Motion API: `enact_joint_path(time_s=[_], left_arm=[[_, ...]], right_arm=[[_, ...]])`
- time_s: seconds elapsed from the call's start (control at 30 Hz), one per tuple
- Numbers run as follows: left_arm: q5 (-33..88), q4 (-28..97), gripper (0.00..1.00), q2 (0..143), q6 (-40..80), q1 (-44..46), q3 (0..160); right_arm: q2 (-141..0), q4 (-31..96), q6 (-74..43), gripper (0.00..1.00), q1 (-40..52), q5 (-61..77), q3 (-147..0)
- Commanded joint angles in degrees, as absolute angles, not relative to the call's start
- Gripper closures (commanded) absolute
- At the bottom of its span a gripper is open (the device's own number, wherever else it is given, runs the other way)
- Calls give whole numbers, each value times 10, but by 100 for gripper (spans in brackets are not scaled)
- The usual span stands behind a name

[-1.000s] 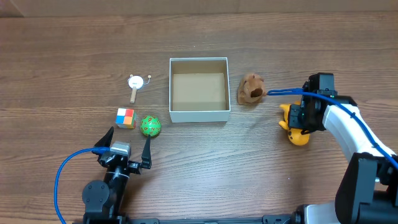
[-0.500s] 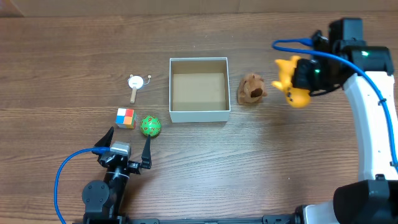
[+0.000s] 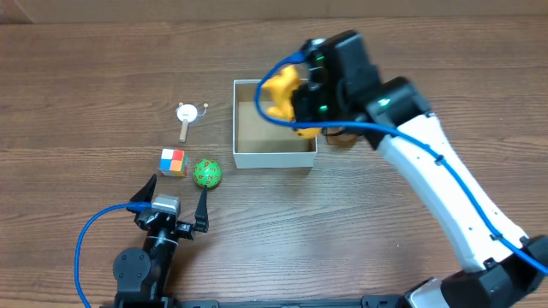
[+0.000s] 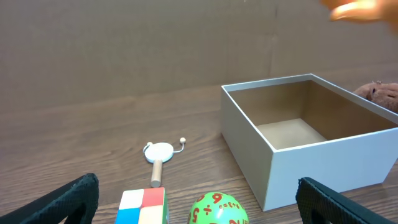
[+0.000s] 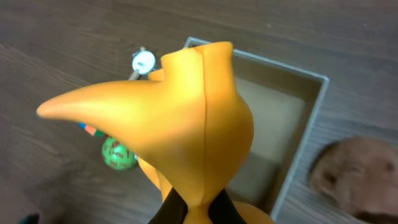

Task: Pack container
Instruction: 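Lift the orange toy with the right gripper and carry it over the box, then lower the orange toy into the box, open right gripper, withdraw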

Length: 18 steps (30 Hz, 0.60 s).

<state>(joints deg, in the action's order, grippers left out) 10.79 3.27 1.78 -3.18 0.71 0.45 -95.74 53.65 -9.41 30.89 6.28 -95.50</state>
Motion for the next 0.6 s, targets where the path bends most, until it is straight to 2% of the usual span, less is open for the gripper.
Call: enact_joint_path(time_s=[0.0,0.23,0.57], left_arm=[[115,32,0,19,-37,5,3],[115,32,0,19,-37,5,3],[115,32,0,19,-37,5,3]], right_arm=[[-1014,508,-126,96,330,-23,-943],[-1070,489,-138,96,323,-92,-943],[-1085,495,-136,96,313,-94,-941]])
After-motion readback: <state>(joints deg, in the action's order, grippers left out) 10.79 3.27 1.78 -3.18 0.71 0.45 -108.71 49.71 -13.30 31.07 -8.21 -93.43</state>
